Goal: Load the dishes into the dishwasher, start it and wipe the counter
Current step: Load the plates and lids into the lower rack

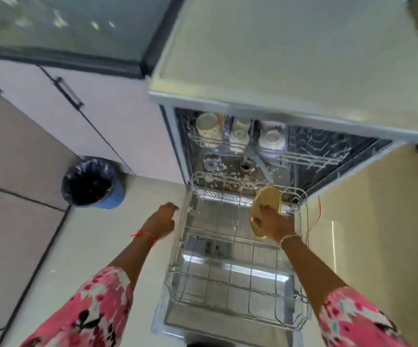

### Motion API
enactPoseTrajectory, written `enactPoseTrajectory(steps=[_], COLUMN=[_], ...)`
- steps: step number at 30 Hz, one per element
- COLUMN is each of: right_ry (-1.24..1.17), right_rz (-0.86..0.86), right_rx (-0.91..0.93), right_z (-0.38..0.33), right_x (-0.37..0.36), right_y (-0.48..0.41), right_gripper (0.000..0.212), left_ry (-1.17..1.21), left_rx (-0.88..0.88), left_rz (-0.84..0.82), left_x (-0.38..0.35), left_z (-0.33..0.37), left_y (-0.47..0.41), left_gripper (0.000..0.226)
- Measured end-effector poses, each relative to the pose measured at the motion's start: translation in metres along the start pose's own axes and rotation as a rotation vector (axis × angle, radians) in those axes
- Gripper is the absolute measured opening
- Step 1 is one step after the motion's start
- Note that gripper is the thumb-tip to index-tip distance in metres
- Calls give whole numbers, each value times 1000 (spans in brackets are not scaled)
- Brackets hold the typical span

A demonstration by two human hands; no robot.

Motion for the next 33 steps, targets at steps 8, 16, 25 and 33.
enactPoseTrajectory(steps=[8, 16, 25, 33], right_ry=[181, 241, 79, -78], right_rz=[-30, 1, 141, 305], right_rx=[279, 426, 443, 467], right_z=[-135, -283, -475, -608], right_x=[22, 6, 33, 109], right_y=[135, 185, 182, 154], right_gripper=[31, 36, 36, 29], left_ry=[53, 77, 125, 64], left_rx=[78, 120, 125, 48], left_rz=[115, 224, 332, 528], left_x=[78, 122, 248, 383], left_z=[17, -63, -224, -311], left_y=[142, 196, 227, 203], left_gripper=[48, 46, 41, 34])
Point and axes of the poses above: each hand's wrist, its own y-axis away from the middle knuckle, its own x-axis out of the back of the hand, z = x × y, the point moved 5 cm from there along -y, towards the middle knuckle, and after that the axes turned 12 degrees about -x, right-handed, at the moved point
